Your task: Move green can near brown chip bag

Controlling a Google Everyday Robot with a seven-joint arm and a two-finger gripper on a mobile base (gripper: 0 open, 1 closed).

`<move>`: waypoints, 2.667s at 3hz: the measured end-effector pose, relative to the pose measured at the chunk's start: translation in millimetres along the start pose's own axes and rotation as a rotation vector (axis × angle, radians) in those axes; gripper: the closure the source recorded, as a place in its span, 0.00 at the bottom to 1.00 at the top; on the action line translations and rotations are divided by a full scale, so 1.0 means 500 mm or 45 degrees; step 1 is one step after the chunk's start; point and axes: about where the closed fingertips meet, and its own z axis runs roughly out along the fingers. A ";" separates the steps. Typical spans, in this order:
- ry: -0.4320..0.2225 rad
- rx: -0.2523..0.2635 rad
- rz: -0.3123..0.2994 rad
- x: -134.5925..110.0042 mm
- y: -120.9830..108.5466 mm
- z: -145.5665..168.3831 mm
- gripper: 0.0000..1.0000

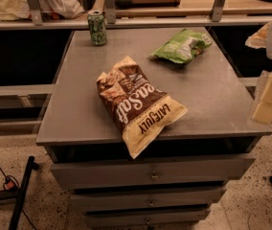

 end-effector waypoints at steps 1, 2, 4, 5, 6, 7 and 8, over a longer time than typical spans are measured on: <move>0.000 0.000 0.000 0.000 0.000 0.000 0.00; -0.039 0.002 -0.017 -0.027 -0.027 0.011 0.00; -0.337 0.047 -0.093 -0.229 -0.170 0.066 0.00; -0.491 0.126 -0.043 -0.317 -0.236 0.098 0.00; -0.591 0.181 0.028 -0.385 -0.279 0.162 0.00; -0.668 0.235 0.117 -0.463 -0.337 0.245 0.00; -0.714 0.248 0.236 -0.563 -0.406 0.330 0.00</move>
Offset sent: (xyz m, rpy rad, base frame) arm 0.0416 0.0232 -0.0025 0.0596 -0.0086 0.0479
